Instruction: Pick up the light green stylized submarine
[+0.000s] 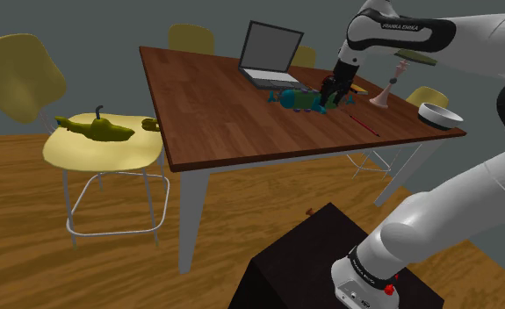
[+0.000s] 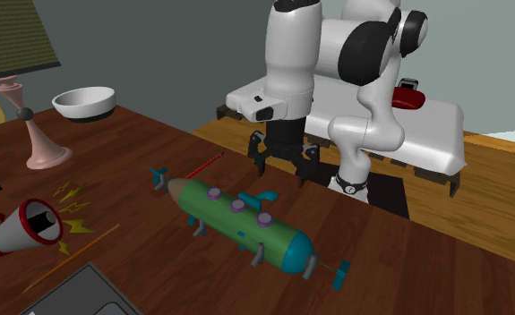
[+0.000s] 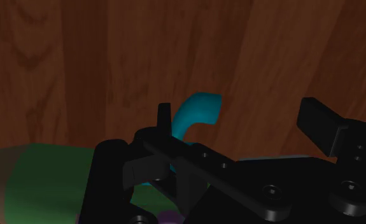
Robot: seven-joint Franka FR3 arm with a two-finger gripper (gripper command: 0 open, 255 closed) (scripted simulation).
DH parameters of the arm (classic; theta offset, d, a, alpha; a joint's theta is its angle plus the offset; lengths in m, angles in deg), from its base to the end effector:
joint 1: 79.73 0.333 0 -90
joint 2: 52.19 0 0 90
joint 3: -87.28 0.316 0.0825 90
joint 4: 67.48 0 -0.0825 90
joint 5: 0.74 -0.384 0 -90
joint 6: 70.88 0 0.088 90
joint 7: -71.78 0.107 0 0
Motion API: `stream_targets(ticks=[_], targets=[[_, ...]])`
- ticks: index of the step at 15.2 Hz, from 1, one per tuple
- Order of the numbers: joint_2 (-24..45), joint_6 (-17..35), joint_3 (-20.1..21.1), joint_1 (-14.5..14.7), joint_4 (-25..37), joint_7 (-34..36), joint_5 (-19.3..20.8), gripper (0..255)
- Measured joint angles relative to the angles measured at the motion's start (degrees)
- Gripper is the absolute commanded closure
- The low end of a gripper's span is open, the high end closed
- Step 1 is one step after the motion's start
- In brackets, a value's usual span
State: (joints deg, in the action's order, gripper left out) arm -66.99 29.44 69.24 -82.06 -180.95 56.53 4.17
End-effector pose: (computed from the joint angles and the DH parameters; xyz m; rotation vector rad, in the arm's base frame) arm 0.4474 -0.1895 0.5719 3.1296 -0.1027 0.0232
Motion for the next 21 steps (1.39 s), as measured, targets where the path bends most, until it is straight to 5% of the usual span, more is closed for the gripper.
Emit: stream_targets(ticks=[5, 13, 14, 21], targets=[[10.99, -1.05, -3.35, -0.77, 11.77, -5.82, -4.31, 0], [11.99, 4.29, -3.78, -1.09, 7.37, -6.75, -4.76, 0], [12.04, 4.54, -3.82, -1.12, 7.19, -6.84, -4.78, 255], [12.06, 4.72, -3.85, -1.15, 7.11, -6.98, -4.84, 255]])
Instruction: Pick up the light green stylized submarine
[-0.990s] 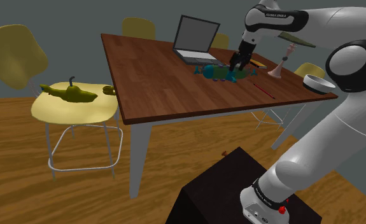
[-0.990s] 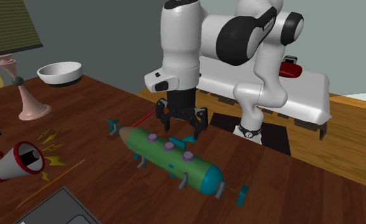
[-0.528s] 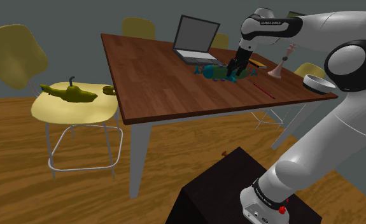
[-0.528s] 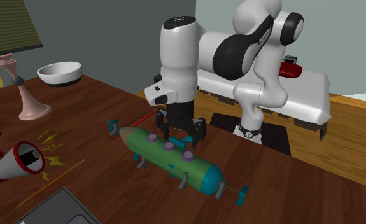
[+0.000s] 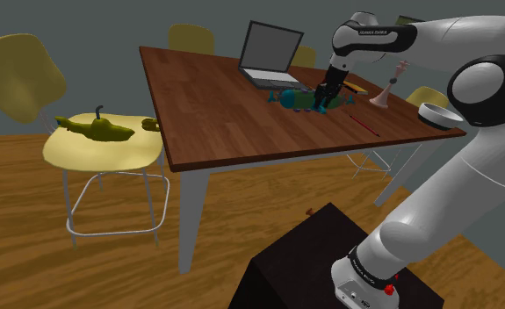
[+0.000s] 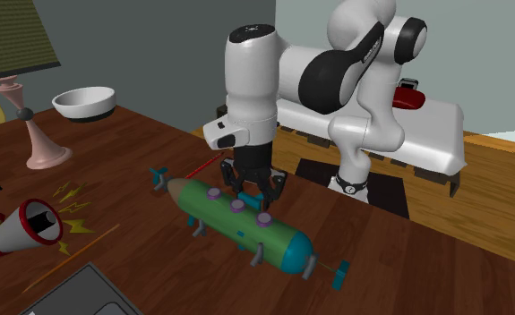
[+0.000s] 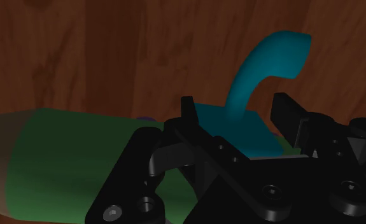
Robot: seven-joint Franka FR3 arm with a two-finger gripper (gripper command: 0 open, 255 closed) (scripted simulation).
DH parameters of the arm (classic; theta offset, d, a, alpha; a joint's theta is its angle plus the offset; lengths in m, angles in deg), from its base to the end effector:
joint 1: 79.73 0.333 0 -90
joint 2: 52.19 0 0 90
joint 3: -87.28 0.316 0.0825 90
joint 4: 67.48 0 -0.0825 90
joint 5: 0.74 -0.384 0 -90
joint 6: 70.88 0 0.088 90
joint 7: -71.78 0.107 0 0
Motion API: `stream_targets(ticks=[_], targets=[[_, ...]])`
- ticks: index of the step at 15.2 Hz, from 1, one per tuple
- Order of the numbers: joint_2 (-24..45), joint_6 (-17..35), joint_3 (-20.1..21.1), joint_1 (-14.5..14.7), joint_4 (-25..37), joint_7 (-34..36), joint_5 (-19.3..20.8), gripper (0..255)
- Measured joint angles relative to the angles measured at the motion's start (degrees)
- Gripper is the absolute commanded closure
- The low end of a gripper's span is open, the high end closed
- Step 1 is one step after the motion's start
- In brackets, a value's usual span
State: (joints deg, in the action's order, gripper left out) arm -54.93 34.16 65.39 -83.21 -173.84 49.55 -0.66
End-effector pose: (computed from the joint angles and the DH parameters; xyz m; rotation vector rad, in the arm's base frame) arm 0.4966 -0.2394 0.5356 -3.1337 0.0850 -0.0410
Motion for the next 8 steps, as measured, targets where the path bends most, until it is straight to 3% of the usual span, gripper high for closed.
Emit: stream_targets(ticks=[8], targets=[[0.21, -2.94, 0.11, 0.10, 2.94, 0.30, -0.01, 255]])
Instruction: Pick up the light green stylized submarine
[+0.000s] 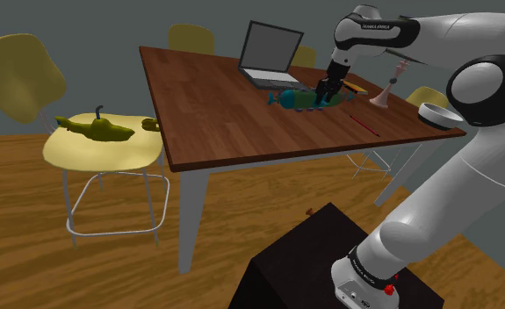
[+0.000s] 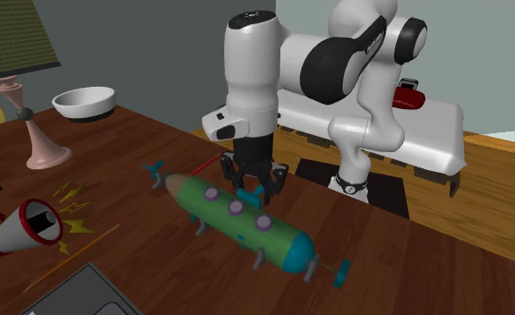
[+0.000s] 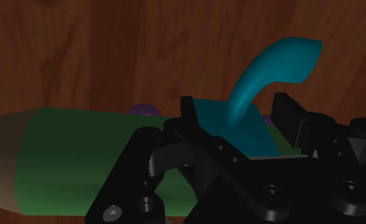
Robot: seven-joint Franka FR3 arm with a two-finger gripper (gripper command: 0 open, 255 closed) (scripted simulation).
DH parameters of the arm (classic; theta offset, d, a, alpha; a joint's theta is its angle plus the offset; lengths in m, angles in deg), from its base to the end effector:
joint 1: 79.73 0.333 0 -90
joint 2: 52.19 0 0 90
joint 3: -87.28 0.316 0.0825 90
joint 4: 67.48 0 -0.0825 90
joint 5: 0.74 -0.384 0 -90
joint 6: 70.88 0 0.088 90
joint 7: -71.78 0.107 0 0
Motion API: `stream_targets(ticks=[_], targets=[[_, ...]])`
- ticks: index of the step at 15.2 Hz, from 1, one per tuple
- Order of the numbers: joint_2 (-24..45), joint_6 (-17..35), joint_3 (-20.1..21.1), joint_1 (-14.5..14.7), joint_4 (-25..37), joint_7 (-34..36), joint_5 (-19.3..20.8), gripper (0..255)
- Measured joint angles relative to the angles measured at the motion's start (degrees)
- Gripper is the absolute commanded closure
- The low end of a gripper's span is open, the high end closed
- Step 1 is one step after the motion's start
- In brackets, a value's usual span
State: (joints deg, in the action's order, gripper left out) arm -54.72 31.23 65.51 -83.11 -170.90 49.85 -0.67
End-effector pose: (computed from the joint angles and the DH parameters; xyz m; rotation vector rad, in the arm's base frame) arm 0.4983 -0.2378 0.5539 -3.1335 0.0874 -0.0356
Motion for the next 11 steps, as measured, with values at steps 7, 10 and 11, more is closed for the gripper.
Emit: stream_targets(ticks=[7, 10, 11], targets=[[0.23, -5.45, -0.01, 0.00, 5.62, -0.03, -0.09, 255], [0.68, -7.80, -0.09, -0.06, 8.39, -0.19, -0.25, 255], [0.70, -8.25, -0.05, -0.02, 8.88, -0.12, -0.26, 255]])
